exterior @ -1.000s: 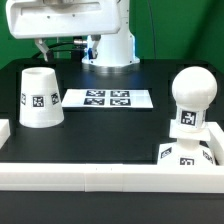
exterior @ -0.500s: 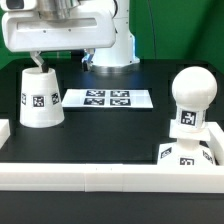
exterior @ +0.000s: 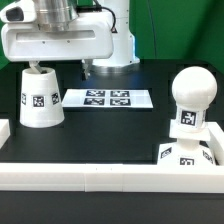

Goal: Assemble lamp

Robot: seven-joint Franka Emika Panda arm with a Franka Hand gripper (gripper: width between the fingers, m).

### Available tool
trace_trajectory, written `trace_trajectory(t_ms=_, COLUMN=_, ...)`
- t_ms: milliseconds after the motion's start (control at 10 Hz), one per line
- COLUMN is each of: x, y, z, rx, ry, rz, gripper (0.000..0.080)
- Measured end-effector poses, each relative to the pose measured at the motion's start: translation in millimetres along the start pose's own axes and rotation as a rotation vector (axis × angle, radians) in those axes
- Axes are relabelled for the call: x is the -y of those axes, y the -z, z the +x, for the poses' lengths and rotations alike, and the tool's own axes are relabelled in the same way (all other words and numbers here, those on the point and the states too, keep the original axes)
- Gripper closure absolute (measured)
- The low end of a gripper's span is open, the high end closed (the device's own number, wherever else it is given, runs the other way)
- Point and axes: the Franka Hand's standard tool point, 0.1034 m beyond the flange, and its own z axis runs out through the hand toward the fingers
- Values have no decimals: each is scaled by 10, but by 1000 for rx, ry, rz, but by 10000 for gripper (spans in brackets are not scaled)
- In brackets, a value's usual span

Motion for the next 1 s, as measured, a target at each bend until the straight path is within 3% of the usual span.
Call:
trace_trajectory(t_ms=100, x=1, y=5, z=2, rx=-1, ry=1, rz=0, gripper=374)
trace_trajectory(t_ms=200, x=2, y=17, z=7, rx=-4, ry=1, rz=1, gripper=374)
trace_trajectory(t_ms=300, x=4, y=33, z=13, rx=-6, ry=2, rz=2, gripper=569)
trace_trajectory(t_ms=400, x=5, y=34, z=15, rx=-6, ry=2, rz=1, gripper=569)
trace_trajectory(t_ms=500, x=12, y=36, z=17, rx=-7, ry=4, rz=1, gripper=731)
trace_trajectory(t_ms=800, x=32, y=40, z=19, rx=-9, ry=6, rz=2, gripper=754)
trace_trajectory(t_ms=1000, x=124, y=39, z=40, rx=-11, ry=0, rz=15, gripper=754)
